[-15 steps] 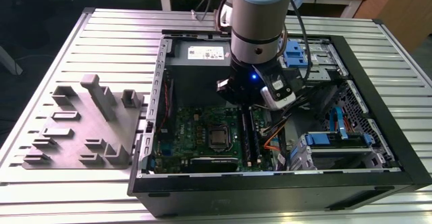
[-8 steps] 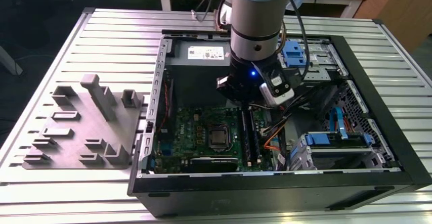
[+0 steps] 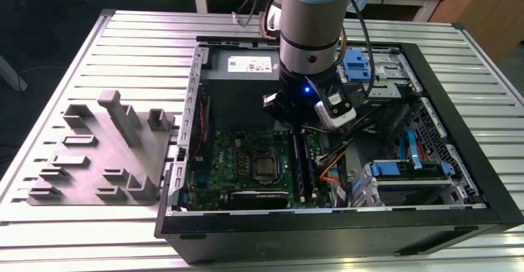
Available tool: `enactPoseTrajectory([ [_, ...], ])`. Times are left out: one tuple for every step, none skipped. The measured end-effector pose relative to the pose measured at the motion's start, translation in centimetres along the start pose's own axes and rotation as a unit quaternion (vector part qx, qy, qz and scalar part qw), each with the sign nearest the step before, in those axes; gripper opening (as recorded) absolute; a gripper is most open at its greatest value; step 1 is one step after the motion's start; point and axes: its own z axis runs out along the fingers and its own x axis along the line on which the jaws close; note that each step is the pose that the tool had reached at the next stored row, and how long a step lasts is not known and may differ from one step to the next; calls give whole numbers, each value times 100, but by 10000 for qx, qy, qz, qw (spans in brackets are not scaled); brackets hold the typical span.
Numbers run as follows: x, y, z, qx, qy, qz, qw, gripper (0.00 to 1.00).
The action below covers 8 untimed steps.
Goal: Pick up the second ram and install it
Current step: 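Press down the second ram until it locks into place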
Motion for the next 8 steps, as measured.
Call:
enactPoseTrajectory([
  [-1,1,1,0,0,-1,10000,7],
  [-3,2,1,0,0,-1,10000,7],
  [-6,2,1,1,0,-1,10000,7],
  [-7,2,1,0,0,-1,10000,7],
  [-7,2,1,0,0,0,10000,7],
  [-7,2,1,0,0,0,10000,7],
  [-7,2,2,0,0,-1,10000,7],
  [-8,2,2,1,0,-1,10000,7],
])
